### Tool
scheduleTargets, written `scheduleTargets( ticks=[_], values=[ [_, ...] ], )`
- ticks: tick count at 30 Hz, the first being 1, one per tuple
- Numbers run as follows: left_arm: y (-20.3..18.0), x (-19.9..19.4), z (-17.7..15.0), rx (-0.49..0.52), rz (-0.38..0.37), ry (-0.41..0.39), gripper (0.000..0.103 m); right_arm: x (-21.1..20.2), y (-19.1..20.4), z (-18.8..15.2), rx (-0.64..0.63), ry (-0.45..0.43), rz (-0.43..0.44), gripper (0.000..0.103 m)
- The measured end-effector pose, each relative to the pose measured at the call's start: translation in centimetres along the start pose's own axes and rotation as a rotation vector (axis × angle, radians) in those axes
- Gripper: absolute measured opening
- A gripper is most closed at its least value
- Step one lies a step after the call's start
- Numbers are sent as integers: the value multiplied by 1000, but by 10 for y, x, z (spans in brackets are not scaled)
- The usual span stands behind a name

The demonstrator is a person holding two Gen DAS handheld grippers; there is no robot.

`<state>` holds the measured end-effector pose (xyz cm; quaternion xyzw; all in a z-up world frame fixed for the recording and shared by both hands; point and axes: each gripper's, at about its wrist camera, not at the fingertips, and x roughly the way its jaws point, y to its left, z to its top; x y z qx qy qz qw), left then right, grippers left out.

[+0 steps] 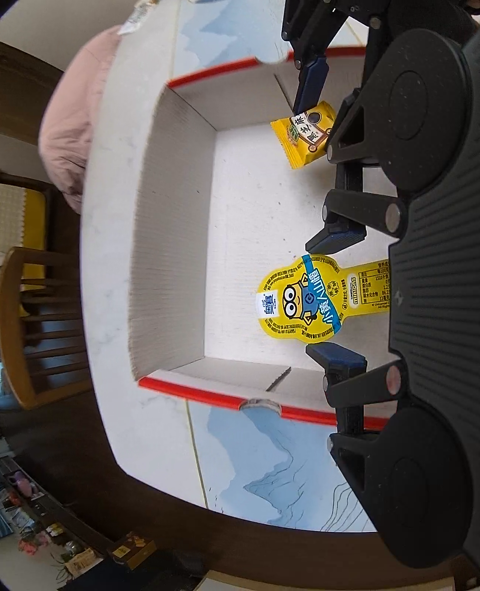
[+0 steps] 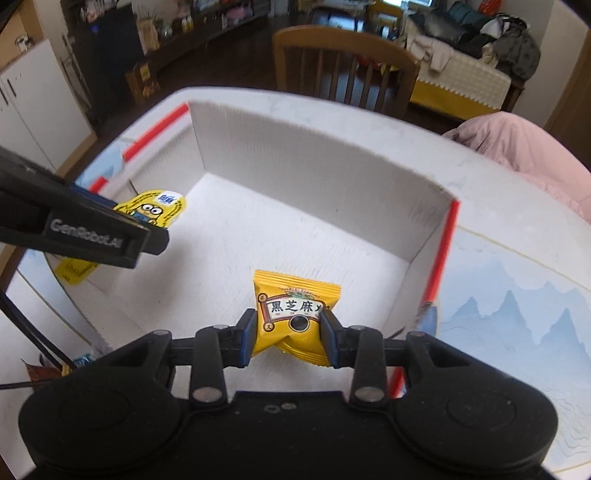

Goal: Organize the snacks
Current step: 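Carry both snacks into the red box and open both grippers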

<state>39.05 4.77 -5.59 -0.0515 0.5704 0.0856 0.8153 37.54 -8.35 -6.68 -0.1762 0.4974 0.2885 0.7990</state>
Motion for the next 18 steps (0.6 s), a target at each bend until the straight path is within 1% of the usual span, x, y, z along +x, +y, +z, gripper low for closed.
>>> scheduleTargets(
  ticks=[3,11,13,16,18],
  values=[
    [-5,13,2,12,3,33,52,11,3,1,-31,23,2,36],
    [-11,35,4,30,17,96,52,19,0,0,-40,53,10,35],
    [-13,36,4,36,18,102,52,18,-3,1,-31,56,14,35],
    [-12,34,6,31,1,95,52,15,-8,1,-18,43,27,37],
    [-10,30,7,27,-17,91,55,10,-10,2,-6,28,34,39]
  ],
)
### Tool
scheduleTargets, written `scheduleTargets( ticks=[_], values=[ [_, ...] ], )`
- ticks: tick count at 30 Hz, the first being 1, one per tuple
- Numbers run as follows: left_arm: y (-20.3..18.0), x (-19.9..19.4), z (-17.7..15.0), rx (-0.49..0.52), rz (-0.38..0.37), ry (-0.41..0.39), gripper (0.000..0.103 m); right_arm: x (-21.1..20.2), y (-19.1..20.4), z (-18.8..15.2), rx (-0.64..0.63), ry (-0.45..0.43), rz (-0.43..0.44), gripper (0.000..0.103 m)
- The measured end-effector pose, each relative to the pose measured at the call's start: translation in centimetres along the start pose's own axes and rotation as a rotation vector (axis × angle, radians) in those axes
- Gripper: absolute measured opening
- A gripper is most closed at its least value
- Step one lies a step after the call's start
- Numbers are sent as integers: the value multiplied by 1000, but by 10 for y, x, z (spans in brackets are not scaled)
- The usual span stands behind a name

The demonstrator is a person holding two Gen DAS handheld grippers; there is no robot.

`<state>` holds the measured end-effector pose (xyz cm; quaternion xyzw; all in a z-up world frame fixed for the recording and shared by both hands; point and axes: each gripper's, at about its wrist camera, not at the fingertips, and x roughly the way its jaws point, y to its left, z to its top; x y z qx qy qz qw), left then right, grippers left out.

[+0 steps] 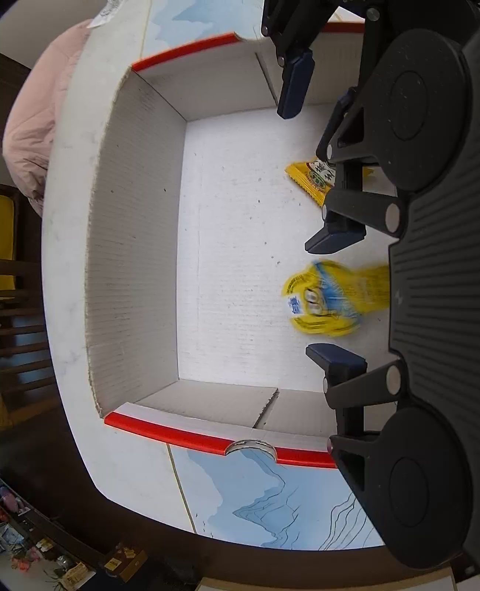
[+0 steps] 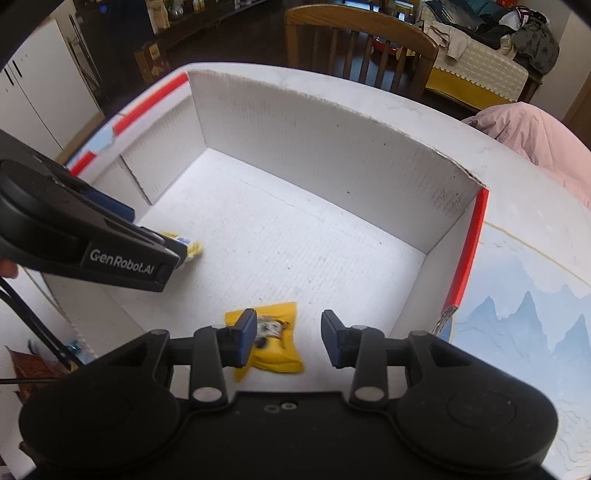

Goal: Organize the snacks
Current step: 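Carry both snacks into the red box and open both grippers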

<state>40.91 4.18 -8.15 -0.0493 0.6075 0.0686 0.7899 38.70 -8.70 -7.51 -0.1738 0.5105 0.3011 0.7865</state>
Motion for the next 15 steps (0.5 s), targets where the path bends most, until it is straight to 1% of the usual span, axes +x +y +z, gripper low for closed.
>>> scheduleTargets(
  ticks=[1,4,6,8,13,15],
  values=[
    [1,-2,-1,-3,-8,-3,56,-3,-1,1,3,-9,0,41],
    [3,-11,-5,-13,-26,-24,56,-17,-2,-1,15,-37,16,46],
    [2,-19,-7,-16,-36,-42,56,-27,-4,-1,26,-55,21,52],
    [3,-28,-11,-17,-47,-62,56,-36,-4,-3,34,-73,19,55],
    [6,-51,-23,-21,-66,-114,56,-59,0,-9,49,-112,20,57],
    [7,-61,-29,-14,-72,-134,56,-68,4,-11,54,-133,23,61]
  ],
)
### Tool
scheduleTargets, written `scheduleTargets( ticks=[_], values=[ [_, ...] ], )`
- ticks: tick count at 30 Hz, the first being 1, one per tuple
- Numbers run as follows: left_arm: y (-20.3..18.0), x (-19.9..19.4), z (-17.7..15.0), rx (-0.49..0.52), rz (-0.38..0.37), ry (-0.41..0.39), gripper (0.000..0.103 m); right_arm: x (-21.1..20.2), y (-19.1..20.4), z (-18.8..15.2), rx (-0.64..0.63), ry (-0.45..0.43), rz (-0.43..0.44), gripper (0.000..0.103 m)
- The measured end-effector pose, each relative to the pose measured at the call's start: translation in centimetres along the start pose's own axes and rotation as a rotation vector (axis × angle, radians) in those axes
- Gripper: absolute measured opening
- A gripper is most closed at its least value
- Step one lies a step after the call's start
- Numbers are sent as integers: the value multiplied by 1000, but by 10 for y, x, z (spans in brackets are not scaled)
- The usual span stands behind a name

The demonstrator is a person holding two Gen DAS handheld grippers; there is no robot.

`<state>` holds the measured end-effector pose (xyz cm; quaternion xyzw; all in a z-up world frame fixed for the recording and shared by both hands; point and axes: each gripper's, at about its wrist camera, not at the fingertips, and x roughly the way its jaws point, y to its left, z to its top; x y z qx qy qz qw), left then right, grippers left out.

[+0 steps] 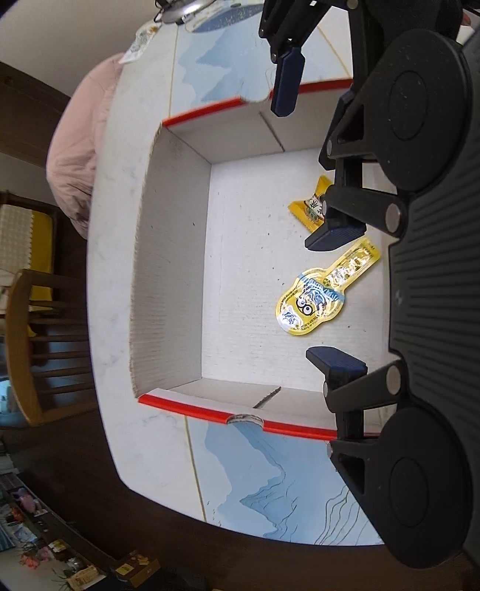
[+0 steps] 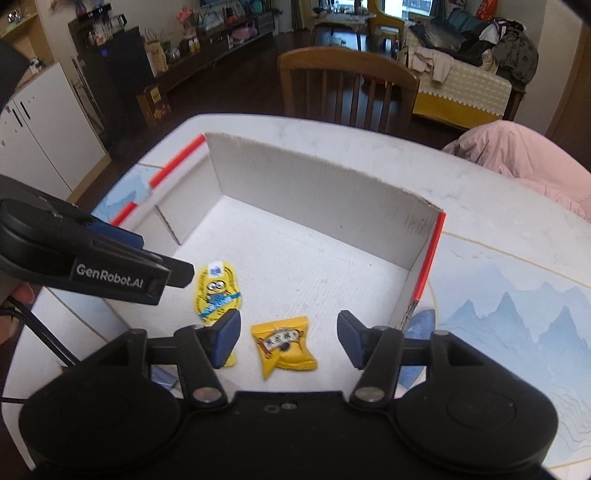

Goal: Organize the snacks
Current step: 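Carry both snacks into the red box and open both grippers, then withdraw both tools and grasp the green candy with the right gripper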

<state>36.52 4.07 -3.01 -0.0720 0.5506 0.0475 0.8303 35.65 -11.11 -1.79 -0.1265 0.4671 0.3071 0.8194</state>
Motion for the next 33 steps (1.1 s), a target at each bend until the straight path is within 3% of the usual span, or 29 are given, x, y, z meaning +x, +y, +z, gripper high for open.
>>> scheduleTargets(
  ticks=[14,17,28,33],
  values=[
    [5,-73,-49,25,-56,-154,57,-64,29,-30,15,-117,-3,77],
    [5,-89,-63,31,-66,-190,64,-76,33,-37,27,-139,0,79],
    [16,-133,-114,29,-102,-297,74,-117,59,-71,14,-237,29,89],
    [23,-143,-136,22,-92,-335,76,-127,68,-86,8,-265,23,101]
  ],
)
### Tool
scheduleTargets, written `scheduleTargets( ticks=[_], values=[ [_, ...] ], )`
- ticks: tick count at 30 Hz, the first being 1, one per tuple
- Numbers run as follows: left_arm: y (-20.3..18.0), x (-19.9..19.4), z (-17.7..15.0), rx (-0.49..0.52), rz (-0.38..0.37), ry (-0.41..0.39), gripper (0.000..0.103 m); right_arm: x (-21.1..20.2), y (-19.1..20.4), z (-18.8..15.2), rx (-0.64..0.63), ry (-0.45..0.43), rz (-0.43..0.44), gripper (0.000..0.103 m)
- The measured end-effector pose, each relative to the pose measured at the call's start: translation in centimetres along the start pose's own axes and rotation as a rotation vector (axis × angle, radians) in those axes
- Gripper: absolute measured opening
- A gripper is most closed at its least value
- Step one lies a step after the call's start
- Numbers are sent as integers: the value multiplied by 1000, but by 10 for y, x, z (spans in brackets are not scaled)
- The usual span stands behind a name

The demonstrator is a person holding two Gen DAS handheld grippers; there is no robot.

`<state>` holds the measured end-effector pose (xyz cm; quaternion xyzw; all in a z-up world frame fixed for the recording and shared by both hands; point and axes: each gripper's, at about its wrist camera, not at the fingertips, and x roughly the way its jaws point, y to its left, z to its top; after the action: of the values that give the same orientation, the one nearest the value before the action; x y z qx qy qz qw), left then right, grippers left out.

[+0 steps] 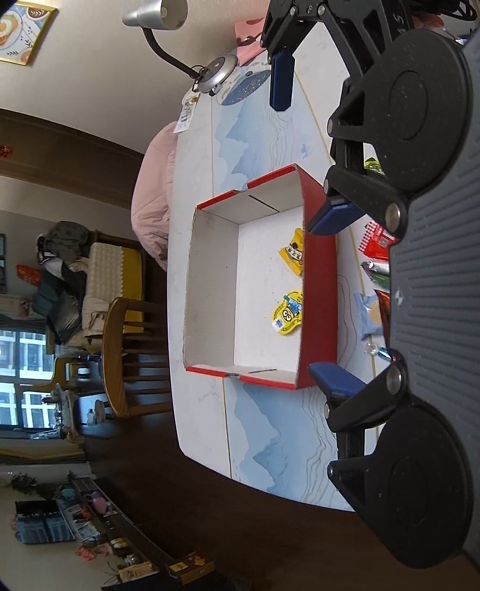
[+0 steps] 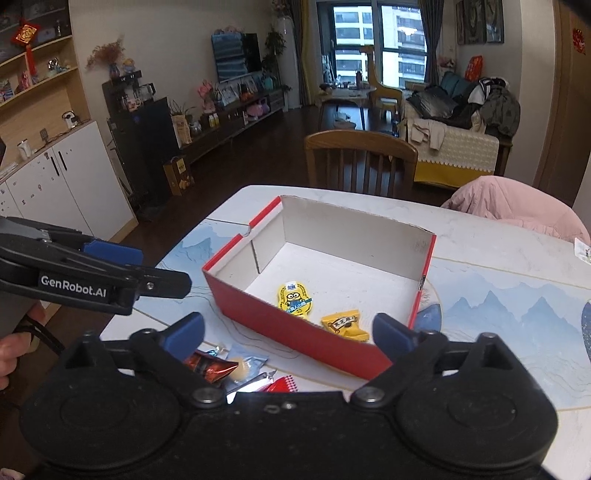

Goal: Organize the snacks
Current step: 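Withdraw both tools and grasp the green candy with the right gripper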

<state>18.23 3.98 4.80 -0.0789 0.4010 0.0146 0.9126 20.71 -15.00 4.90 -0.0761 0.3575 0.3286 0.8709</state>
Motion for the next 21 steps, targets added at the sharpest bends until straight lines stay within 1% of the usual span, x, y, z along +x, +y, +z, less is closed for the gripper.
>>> scheduleTargets(
  ticks=[5,9,11,14,17,21],
  values=[
    [10,-8,-19,-23,-15,0,76,-6,6,-13,0,-5,-3,103],
    [17,-7,-37,-48,-7,9,76,-8,6,-25,5,-12,-2,103],
    [19,-3,-48,-60,1,27,76,-7,3,-35,16,-8,-11,103],
    [20,4,-66,-66,11,55,76,-4,-5,-49,33,20,-31,103],
    [20,16,-77,-68,30,91,76,1,-17,-64,48,54,-62,103],
    [20,35,-88,-61,70,144,76,12,-32,-82,37,88,-88,103]
  ],
)
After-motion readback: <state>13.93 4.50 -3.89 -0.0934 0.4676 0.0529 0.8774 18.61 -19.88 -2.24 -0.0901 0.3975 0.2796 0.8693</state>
